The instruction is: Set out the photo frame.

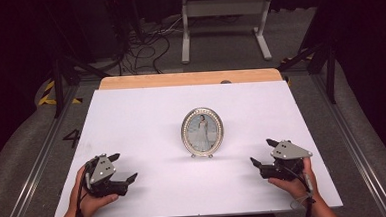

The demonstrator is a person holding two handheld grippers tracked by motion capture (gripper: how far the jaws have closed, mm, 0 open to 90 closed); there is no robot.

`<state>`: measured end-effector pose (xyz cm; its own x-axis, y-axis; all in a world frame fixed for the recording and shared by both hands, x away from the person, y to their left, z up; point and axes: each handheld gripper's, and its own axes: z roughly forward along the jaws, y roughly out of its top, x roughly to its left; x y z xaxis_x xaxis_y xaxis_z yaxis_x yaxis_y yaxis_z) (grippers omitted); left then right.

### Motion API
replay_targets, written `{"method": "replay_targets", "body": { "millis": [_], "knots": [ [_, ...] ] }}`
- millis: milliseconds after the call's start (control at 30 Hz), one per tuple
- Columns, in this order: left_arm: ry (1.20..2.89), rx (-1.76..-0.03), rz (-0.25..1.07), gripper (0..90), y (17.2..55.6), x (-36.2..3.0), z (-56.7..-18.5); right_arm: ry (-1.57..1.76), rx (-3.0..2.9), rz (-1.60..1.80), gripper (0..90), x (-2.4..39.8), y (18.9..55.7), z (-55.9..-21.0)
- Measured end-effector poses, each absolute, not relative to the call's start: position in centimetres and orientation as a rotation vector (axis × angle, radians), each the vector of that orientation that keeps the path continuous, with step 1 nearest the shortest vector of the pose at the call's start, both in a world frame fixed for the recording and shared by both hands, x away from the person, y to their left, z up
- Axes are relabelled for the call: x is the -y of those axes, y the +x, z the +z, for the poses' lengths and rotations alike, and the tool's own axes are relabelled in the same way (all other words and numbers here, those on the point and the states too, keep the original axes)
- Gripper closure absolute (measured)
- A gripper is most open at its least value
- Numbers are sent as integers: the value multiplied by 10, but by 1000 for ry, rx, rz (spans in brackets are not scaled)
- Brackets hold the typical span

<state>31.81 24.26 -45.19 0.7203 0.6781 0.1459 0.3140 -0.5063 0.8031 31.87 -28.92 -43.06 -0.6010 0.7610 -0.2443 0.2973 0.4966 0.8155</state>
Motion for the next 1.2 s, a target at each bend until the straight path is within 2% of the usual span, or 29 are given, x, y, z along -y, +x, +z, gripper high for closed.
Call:
{"method": "replay_targets", "body": {
  "millis": [400, 1200],
  "knots": [
    [2065, -837, 600, 101, 310, -266, -459, 963, -2098, 1008, 166, 316, 307, -444],
    [2043, -860, 607, 56, 314, -271, -463, 1000, -2066, 998, 161, 316, 308, -449]
  ]
}}
